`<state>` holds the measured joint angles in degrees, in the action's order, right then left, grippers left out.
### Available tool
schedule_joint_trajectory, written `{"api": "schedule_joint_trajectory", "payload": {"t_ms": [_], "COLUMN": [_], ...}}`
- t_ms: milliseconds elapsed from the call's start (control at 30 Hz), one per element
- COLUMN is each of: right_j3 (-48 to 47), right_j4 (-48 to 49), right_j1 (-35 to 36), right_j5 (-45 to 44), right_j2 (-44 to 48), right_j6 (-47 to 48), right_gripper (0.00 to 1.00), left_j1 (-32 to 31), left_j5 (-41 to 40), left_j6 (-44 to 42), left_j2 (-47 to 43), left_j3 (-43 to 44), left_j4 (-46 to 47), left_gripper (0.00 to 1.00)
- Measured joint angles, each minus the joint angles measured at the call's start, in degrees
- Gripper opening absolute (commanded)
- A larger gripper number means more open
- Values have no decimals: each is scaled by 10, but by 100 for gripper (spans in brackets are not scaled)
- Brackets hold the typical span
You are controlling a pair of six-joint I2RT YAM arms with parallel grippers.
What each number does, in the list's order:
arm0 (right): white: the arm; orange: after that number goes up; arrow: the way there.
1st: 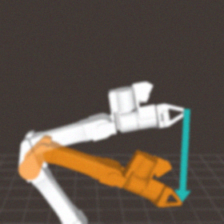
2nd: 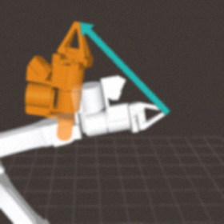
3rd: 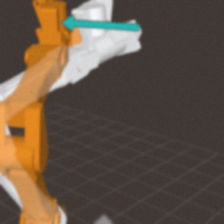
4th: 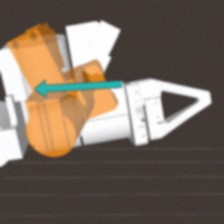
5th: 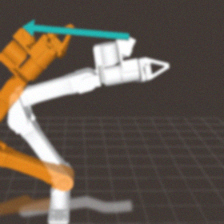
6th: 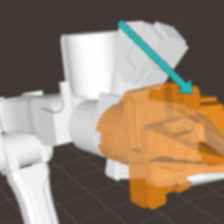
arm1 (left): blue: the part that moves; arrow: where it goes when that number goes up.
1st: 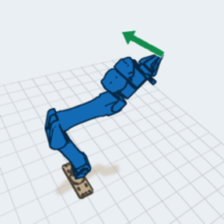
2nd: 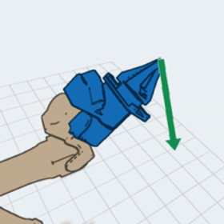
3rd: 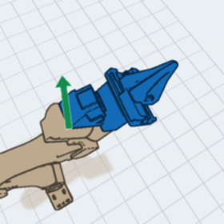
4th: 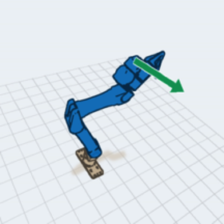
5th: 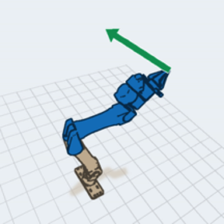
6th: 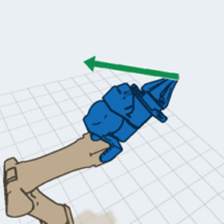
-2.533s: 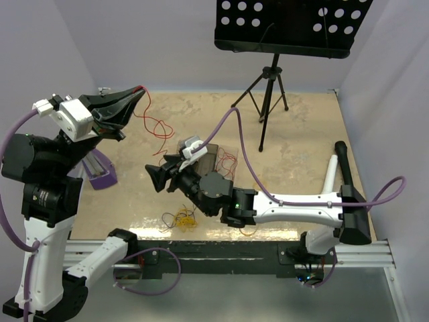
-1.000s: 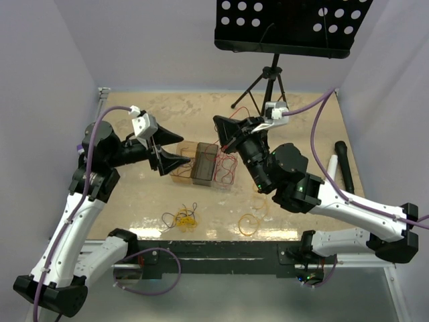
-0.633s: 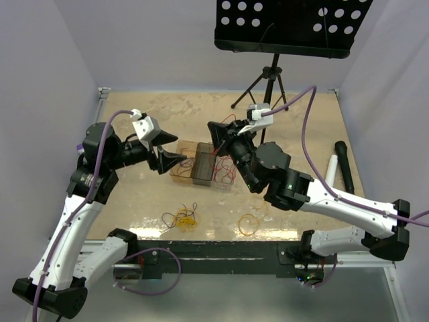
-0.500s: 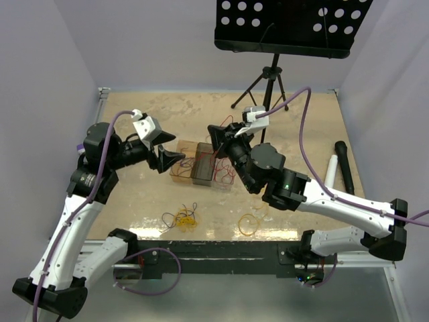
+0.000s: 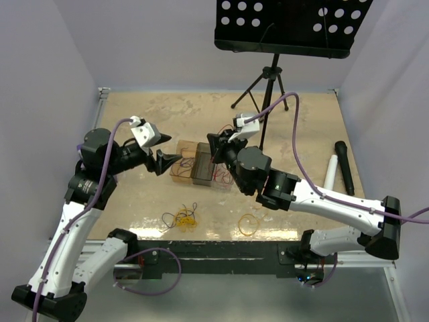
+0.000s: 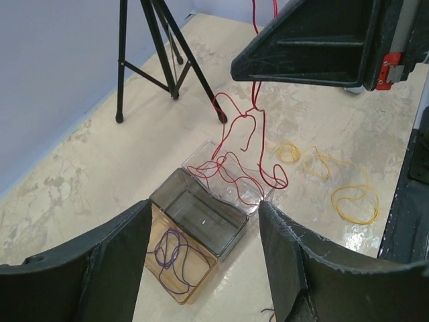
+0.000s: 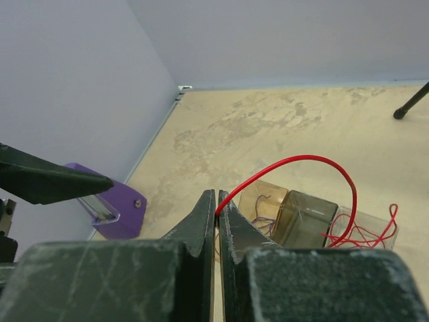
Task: Untangle the cables
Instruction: Place the cable in the bin.
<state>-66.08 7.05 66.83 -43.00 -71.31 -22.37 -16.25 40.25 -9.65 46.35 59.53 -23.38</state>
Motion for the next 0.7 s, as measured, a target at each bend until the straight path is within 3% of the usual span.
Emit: {"api": "schedule_joint_trajectory", "payload": {"t_ms": [700], "right_j3": [49], "right_j4": [-4], "right_j1": [-20], "right_j5": [-26], "right_j2": [-8], "right_j6": [-50], "right_gripper": [0], "left_j1": [0], "left_j5": [-5], "left_j6": [-20], "left_j2": [-16], "left_j3": [-4], "left_j4": [-1], "left_gripper": [69]}}
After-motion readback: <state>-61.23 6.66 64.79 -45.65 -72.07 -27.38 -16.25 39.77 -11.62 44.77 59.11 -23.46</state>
